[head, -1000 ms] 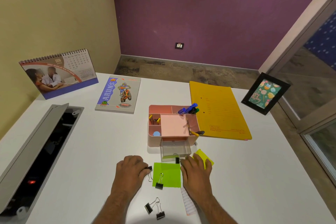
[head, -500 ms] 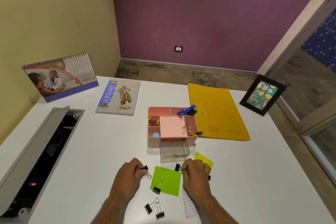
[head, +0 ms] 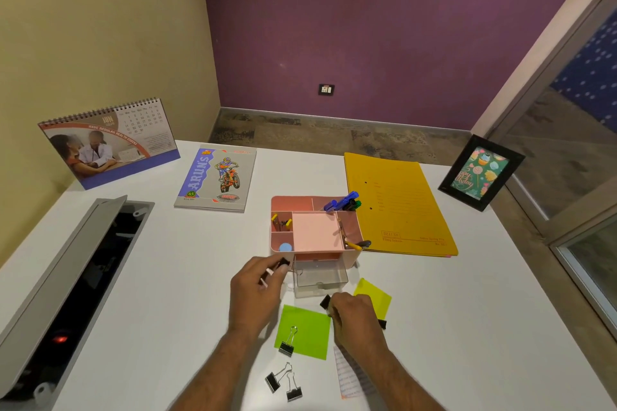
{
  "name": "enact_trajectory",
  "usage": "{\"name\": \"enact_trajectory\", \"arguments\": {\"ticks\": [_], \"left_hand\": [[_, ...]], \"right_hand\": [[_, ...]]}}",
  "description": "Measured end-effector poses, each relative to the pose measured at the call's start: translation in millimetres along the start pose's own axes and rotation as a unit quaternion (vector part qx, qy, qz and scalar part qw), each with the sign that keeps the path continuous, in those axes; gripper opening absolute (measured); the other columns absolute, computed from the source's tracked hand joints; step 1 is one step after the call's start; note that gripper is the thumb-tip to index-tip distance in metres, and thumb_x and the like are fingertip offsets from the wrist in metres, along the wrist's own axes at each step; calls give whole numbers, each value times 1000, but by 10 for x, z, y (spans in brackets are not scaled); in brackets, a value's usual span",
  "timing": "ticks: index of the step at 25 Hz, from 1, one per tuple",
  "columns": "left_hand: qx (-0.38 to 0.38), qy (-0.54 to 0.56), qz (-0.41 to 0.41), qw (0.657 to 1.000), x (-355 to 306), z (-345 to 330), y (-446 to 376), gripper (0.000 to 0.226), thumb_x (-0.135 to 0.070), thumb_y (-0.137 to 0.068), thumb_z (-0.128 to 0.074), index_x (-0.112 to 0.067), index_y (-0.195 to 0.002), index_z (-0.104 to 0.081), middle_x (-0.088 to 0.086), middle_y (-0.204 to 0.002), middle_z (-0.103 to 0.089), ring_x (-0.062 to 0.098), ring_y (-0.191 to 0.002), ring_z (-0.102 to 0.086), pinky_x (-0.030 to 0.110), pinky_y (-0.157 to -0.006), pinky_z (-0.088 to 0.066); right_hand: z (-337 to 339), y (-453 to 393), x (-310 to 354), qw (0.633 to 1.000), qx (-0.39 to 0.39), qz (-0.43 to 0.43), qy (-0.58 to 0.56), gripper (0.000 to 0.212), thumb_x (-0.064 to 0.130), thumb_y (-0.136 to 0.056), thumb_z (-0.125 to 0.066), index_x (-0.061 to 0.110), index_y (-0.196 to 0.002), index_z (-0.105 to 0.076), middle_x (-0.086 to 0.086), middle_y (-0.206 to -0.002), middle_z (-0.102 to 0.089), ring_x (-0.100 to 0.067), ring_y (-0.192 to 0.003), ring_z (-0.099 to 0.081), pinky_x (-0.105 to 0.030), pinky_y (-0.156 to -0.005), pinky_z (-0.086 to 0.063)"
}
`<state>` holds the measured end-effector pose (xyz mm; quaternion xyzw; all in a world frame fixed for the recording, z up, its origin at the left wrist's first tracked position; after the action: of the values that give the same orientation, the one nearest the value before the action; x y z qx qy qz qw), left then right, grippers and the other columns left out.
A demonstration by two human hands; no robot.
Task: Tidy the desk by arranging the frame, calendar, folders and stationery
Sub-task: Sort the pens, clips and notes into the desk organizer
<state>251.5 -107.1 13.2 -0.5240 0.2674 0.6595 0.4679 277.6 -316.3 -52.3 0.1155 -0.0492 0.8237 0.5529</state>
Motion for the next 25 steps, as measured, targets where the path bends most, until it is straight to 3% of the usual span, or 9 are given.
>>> {"name": "enact_trajectory", "arguments": {"ticks": [5, 10, 12, 14, 16, 19, 22, 25], "left_hand": [[55, -141, -28, 988, -132, -251, -162, 16, -31, -84, -73, -31, -100, -75, -16, -92, -72, 3, -79, -62, 20, -72, -52], [80, -238, 15, 968, -208, -402, -211, 20, -42, -87, -68, -33, -104, -73, -10, -95, -75, 11, -83, -65, 23, -73, -51], [93, -267, 16, 959, -224, -448, -217, 24, -43, -89, -65, -32, -109, -71, -8, -99, -75, 12, -85, -65, 23, -75, -49], [103, -277, 11, 955, -216, -466, -221, 26, -41, -90, -64, -32, -113, -70, -7, -105, -74, 13, -90, -65, 23, -78, -48], [116, -268, 4, 956, -190, -460, -211, 25, -38, -90, -65, -32, -113, -71, -9, -107, -73, 11, -92, -64, 21, -79, -46], [138, -175, -4, 975, -141, -454, -175, 20, -34, -89, -67, -31, -108, -73, -15, -103, -73, 3, -86, -62, 19, -80, -49], [133, -53, 2, 990, -196, -446, -142, 15, -28, -89, -68, -29, -102, -76, -18, -93, -72, -6, -79, -61, 11, -70, -47], [100, -38, 9, 994, -216, -360, -99, 3, -27, -84, -72, -30, -86, -73, -18, -79, -70, -3, -76, -62, 13, -64, -46]], "right_hand": [[110, -15, 141, 992, -22, 66, 105, 40, 24, -41, -86, 29, -54, -48, 7, -43, -51, -10, -40, -48, -21, -48, -40], [117, 4, 173, 988, -29, 80, 131, 41, 22, -40, -87, 30, -60, -52, 8, -48, -54, -11, -44, -50, -22, -49, -39], [165, 26, 136, 995, -55, 42, 65, 40, 18, -49, -85, 29, -62, -49, 9, -51, -54, -12, -47, -51, -23, -52, -38], [196, 70, 85, 994, -98, -6, -54, 29, 8, -64, -70, 25, -66, -47, 9, -59, -54, -16, -56, -52, -29, -61, -43], [246, 117, 71, 972, -147, -49, -175, 18, 5, -69, -57, 20, -70, -50, 8, -67, -55, -17, -66, -53, -34, -64, -46], [462, 155, 126, 917, -225, -93, -316, 18, 3, -73, -56, 20, -73, -56, 8, -72, -60, -14, -72, -57, -32, -62, -49], [717, 67, 194, 876, -273, -96, -385, 36, -7, -76, -67, 28, -74, -59, 9, -74, -66, -11, -71, -62, -23, -65, -52], [844, -107, 203, 887, -269, -93, -362, 34, -6, -76, -70, 26, -74, -58, 12, -75, -66, -7, -71, -62, -18, -65, -50]]}}
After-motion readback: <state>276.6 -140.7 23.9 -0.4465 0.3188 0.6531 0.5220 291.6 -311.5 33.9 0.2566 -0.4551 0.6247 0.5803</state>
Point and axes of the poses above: each hand's wrist, its own y-axis away from the middle knuckle, its own z-axis out of the back of the hand, x = y × z, the point moved 4 cm from there along -y, towards the middle knuckle
